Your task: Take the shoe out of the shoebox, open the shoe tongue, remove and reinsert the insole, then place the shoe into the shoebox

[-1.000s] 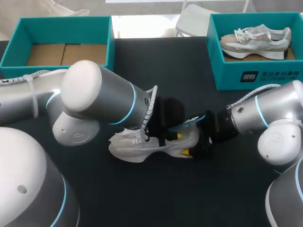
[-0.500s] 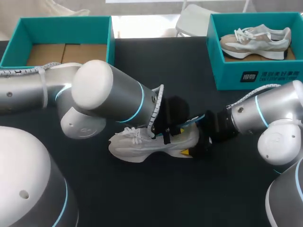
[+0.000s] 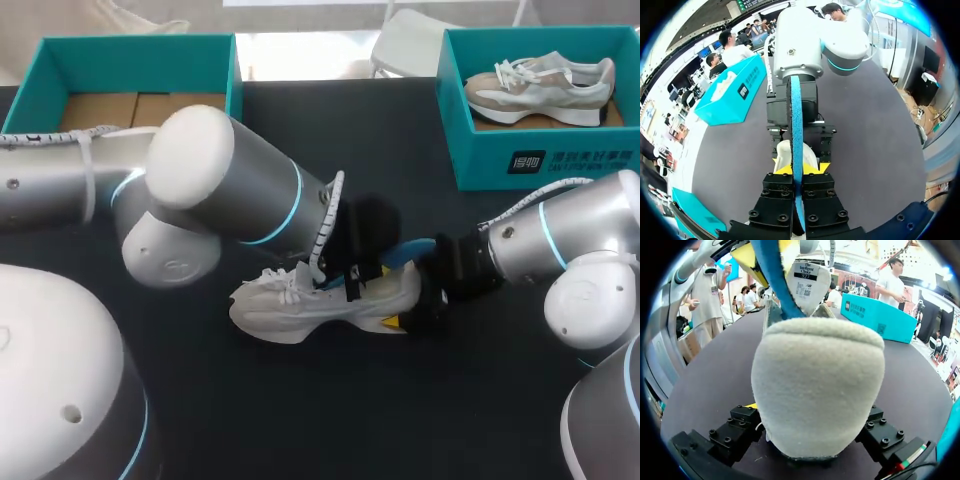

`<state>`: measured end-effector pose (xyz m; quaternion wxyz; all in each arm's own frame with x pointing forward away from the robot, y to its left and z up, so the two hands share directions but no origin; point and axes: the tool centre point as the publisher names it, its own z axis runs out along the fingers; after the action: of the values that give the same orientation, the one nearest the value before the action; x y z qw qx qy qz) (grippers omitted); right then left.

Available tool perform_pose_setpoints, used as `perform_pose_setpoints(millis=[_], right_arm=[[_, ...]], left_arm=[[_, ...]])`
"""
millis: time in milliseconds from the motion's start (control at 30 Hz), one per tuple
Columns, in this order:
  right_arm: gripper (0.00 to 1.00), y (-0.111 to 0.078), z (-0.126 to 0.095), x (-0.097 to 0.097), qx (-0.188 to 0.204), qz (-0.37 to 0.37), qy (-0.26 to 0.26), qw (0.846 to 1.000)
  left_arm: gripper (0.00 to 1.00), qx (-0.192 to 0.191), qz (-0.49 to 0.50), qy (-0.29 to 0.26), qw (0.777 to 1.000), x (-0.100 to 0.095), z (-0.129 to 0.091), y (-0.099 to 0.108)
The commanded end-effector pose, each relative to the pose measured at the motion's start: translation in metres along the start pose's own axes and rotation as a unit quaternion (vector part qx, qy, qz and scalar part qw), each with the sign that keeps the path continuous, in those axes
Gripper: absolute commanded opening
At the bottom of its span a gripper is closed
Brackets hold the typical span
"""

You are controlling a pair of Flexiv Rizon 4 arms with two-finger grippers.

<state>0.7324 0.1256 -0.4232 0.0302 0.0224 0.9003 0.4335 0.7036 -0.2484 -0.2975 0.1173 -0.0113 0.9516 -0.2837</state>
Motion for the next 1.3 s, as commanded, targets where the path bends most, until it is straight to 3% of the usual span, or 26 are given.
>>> perform_pose_setpoints(millis=[33, 367, 567, 733, 1000, 1300], right_arm=[[0.00, -0.002, 0.001, 0.000, 0.002, 0.000, 0.000, 1.000], [0.00, -0.002, 0.001, 0.000, 0.002, 0.000, 0.000, 1.000], [0.00, -0.002, 0.001, 0.000, 0.002, 0.000, 0.000, 1.000], [0.00, -0.002, 0.001, 0.000, 0.002, 0.000, 0.000, 1.000], [0.00, -0.002, 0.001, 0.000, 0.002, 0.000, 0.000, 1.000], [0.00, -0.002, 0.001, 0.000, 0.002, 0.000, 0.000, 1.000]], left_arm=[[0.00, -0.011, 0.002, 0.030, 0.999, -0.010, -0.027, -0.008], [0.00, 0.005, 0.011, 0.097, 0.995, -0.019, -0.060, -0.039], [0.00, 0.020, 0.016, 0.117, 0.993, -0.029, -0.090, -0.071], [0.00, 0.067, -0.011, 0.120, 0.990, -0.043, -0.119, -0.092], [0.00, 0.163, -0.053, 0.125, 0.977, -0.061, -0.149, -0.108], [0.00, 0.163, -0.053, 0.125, 0.977, -0.061, -0.149, -0.108]])
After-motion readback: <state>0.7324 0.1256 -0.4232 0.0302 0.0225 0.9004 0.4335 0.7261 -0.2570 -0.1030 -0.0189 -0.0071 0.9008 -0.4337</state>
